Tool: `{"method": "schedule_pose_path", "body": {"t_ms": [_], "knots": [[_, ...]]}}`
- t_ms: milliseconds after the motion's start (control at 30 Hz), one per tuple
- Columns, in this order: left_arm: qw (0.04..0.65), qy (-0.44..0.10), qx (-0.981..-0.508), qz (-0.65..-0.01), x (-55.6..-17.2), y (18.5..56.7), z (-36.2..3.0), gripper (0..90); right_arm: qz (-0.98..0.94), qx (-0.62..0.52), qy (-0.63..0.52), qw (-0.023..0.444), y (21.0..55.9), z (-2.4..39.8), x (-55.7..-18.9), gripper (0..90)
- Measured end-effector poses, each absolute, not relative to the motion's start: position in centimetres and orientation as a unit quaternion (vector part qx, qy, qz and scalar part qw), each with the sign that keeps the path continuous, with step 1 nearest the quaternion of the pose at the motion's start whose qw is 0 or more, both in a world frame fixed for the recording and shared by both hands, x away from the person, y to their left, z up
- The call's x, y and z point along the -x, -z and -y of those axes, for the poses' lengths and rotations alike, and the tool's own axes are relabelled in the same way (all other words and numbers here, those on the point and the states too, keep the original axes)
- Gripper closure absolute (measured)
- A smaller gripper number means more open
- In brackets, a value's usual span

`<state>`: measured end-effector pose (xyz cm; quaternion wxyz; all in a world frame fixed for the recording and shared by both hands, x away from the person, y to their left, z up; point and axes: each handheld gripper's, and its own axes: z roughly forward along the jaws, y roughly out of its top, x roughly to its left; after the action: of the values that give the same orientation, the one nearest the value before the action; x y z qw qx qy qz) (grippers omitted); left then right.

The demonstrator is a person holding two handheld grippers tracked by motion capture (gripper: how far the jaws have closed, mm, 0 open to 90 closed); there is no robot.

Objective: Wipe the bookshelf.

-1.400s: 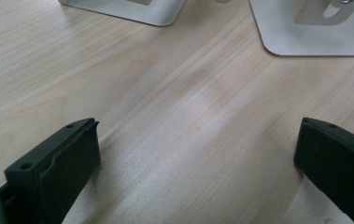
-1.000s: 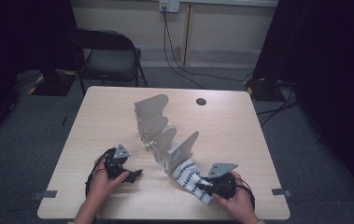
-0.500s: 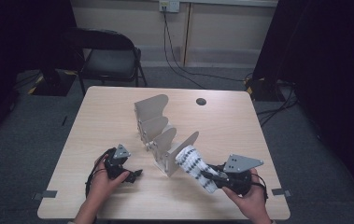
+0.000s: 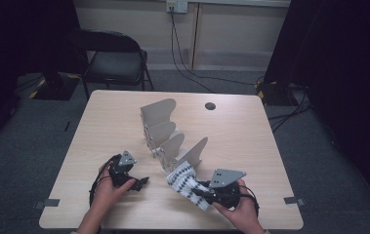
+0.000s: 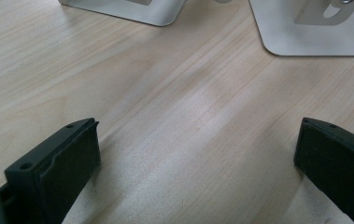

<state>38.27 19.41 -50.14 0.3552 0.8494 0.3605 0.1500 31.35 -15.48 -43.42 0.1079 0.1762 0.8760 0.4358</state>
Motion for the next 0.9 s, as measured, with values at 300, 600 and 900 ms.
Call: {"method": "schedule_pose_path", "body": {"t_ms": [300, 600, 900], "knots": [[0.355, -0.150, -0.849, -0.360, -38.3, 50.1, -19.4, 0.0, -0.892, -0.187, -0.401, 0.090, 46.1, 15.3, -32.3, 74.0], [0.355, -0.150, -0.849, -0.361, -38.3, 50.1, -19.4, 0.0, -0.903, -0.193, -0.376, 0.072, 47.4, 15.2, -32.4, 73.7], [0.355, -0.150, -0.849, -0.361, -38.3, 50.1, -19.4, 0.0, -0.908, -0.199, -0.364, 0.053, 48.0, 16.5, -32.1, 64.1]]}}
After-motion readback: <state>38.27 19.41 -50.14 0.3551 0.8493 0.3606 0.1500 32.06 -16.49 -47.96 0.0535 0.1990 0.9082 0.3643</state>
